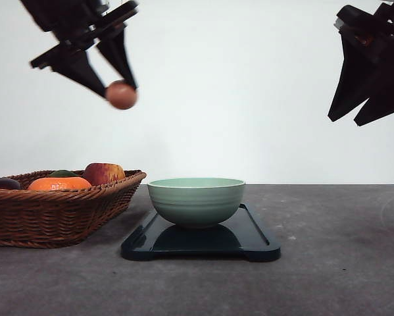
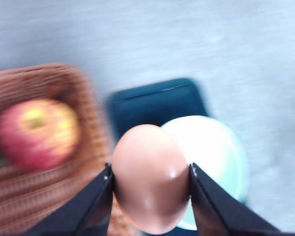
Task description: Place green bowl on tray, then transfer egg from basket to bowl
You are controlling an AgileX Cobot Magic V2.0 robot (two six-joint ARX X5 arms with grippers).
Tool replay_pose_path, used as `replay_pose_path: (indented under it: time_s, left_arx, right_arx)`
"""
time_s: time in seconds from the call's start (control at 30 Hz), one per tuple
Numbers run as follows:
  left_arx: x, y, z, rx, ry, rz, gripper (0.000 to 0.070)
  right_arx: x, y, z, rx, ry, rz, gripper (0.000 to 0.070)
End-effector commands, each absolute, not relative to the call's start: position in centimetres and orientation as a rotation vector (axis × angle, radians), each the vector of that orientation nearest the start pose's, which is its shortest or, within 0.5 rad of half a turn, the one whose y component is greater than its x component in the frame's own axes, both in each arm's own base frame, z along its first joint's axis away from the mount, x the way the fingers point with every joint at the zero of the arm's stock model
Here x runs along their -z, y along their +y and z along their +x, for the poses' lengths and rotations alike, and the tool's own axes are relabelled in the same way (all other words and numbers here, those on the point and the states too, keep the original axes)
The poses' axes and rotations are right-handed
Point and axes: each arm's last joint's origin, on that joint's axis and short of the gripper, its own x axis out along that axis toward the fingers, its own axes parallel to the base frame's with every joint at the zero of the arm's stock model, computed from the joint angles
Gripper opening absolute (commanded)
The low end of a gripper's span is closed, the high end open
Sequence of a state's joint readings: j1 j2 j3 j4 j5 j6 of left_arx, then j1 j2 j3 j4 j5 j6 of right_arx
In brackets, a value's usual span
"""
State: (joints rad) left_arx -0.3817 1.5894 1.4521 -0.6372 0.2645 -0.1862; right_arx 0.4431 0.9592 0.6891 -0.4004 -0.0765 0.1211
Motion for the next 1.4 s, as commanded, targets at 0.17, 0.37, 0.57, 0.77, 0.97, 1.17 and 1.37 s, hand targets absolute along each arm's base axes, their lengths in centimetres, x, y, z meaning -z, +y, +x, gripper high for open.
replay_pose_path:
  time_s: [0.17, 0.37, 0.57, 0.77, 0.97, 1.17, 1.37]
  left_arx:
    - [-33.6, -17.2, 30.8, 0.633, 0.774, -0.125, 0.0106]
    - [-32.3, -19.8, 30.4, 0.647, 0.802, -0.090, 0.0106]
    - [-29.3, -21.5, 31.4, 0.643, 0.879, -0.059, 0.0106]
    - [-25.5, -22.4, 32.9, 0.619, 0.979, -0.036, 0.0106]
    - [-22.3, -23.2, 33.9, 0.601, 1.053, -0.018, 0.0106]
    - [-20.4, -23.9, 34.4, 0.604, 1.072, -0.009, 0.0106]
    - [-19.4, -24.3, 34.7, 0.606, 1.077, -0.006, 0.0106]
  right_arx:
    - [-25.2, 8.8, 17.7, -0.458, 0.691, -0.001, 0.0262]
    - [-25.2, 8.8, 17.7, -0.458, 0.691, -0.001, 0.0262]
    - [-25.2, 8.8, 17.7, -0.461, 0.692, 0.000, 0.0262]
    - [-25.2, 8.8, 17.7, -0.461, 0.692, 0.000, 0.0262]
    - [-25.2, 8.8, 17.7, -0.461, 0.692, 0.000, 0.0262]
    - [-25.2, 8.8, 17.7, -0.461, 0.693, -0.001, 0.0262]
    - [-25.2, 8.8, 17.7, -0.460, 0.695, -0.001, 0.0262]
